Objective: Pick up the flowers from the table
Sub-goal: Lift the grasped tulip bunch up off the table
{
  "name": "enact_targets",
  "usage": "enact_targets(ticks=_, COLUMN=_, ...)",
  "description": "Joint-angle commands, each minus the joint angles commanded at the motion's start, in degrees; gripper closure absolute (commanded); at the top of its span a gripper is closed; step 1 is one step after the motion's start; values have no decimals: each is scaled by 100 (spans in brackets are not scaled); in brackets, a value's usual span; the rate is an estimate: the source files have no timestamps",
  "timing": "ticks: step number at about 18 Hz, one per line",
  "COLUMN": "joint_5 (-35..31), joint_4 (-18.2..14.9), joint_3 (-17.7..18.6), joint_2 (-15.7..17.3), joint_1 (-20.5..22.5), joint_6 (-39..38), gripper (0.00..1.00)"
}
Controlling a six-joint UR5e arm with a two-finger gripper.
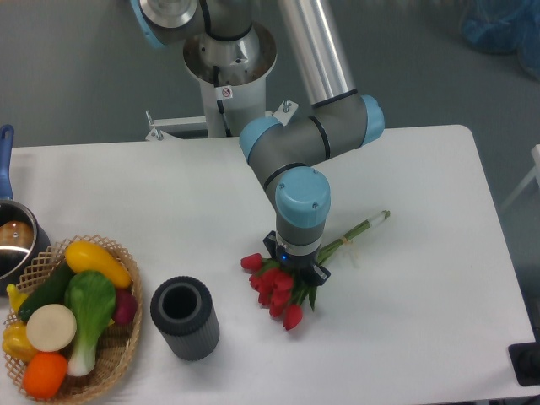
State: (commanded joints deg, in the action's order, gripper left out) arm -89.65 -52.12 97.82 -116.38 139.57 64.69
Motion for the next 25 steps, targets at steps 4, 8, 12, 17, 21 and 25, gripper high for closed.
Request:
enact_targets(ticks=4, joint_5=-9, joint_4=-9, joint_3=0, joint_2=53, joint_1=35, joint_6=-36, gripper=100)
enact_targets(ticks=8, joint_5=-9, joint_4=-35, joint_3=-61, joint_2=422, joint_1=377, joint_6=-228, gripper=100)
enact_targets(ticks=12, joint_5=-26, joint_4=-315, joint_3=-500, joint_2=423, joint_1=492, joint_6=-334, gripper=100)
enact_targets(ticks=17, joint_5=-26, joint_4=-606, joint_3=-992, joint_2=405, joint_1=553, joint_6=-308, gripper=100)
enact_targets(ticks=21, joint_5=-228, joint_4=-984, joint_3=-1291, joint_2=379, joint_1=694, joint_6=-203, gripper=100)
enact_targets(ticks=25, joint_5=-299, joint_4=-1081, joint_3=-1450, joint_2=352, joint_1=756, joint_6=25, gripper=100)
